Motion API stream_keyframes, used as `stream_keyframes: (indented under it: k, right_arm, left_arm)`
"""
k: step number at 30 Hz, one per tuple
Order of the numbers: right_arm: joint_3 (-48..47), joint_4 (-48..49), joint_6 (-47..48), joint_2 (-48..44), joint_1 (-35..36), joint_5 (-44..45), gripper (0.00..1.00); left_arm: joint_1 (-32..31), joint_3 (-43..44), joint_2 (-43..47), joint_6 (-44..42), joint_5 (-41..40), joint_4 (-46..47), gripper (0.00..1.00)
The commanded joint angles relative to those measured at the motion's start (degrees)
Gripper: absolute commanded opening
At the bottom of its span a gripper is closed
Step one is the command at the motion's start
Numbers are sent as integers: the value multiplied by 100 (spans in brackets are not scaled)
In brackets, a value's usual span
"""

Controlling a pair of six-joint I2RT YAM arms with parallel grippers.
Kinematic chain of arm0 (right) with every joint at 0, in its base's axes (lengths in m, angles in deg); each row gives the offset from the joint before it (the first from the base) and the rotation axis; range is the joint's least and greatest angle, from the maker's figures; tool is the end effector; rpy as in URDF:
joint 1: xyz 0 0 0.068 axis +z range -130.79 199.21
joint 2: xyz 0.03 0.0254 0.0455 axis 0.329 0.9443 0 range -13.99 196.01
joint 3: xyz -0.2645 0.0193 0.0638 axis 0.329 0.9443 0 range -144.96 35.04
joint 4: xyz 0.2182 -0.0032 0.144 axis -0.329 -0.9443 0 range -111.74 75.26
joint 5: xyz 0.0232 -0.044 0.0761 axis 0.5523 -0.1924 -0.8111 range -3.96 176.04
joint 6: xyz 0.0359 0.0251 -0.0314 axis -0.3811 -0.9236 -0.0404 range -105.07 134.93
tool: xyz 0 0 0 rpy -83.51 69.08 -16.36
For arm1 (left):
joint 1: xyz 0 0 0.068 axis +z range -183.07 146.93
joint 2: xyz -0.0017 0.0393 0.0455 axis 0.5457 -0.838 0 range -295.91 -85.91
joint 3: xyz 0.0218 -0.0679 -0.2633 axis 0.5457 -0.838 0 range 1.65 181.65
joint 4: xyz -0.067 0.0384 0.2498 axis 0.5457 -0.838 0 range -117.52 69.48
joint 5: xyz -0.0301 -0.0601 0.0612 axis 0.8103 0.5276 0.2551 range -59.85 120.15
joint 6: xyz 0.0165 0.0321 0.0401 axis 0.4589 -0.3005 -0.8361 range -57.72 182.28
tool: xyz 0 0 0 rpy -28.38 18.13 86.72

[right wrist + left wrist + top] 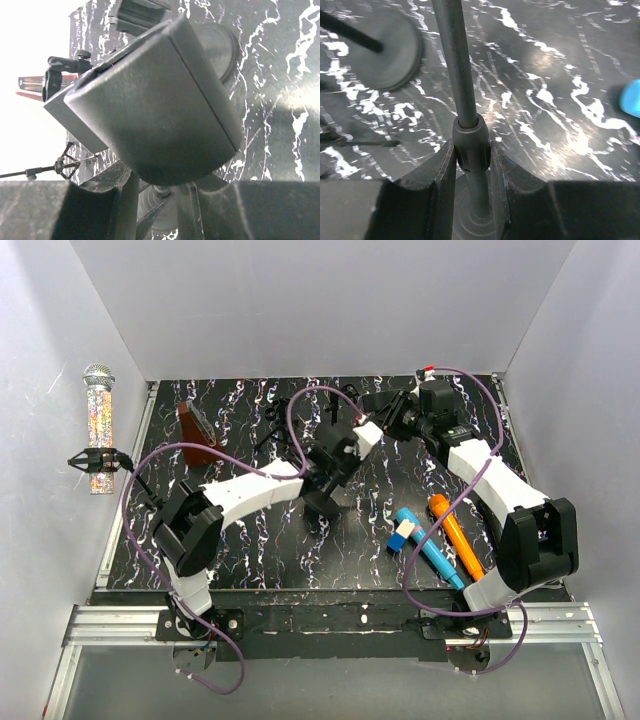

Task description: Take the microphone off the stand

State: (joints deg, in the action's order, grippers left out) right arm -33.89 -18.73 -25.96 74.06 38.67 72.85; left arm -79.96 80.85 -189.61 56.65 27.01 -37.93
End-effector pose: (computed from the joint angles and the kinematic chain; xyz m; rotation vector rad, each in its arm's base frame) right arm 0.3387 0.1282 0.3111 0.2299 2.0660 0.8953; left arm 0.2828 -0.2994 0.2498 1.0009 2.0934 -0.3054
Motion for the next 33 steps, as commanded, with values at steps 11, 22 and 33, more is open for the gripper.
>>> stream_keyframes:
  k: [11,22,33]
  right_arm:
    - [80,115,351,-42,93,-559,1]
    - [398,1050,625,54,75,-1459,1]
    - [-41,-671,-103,72,84,358,1]
  left_arm:
    - [741,-519,570,122,2021,326,75]
    - [1253,-405,-45,414,4523,634,47]
    - [-290,-359,386,-1372,-2226,1619,0]
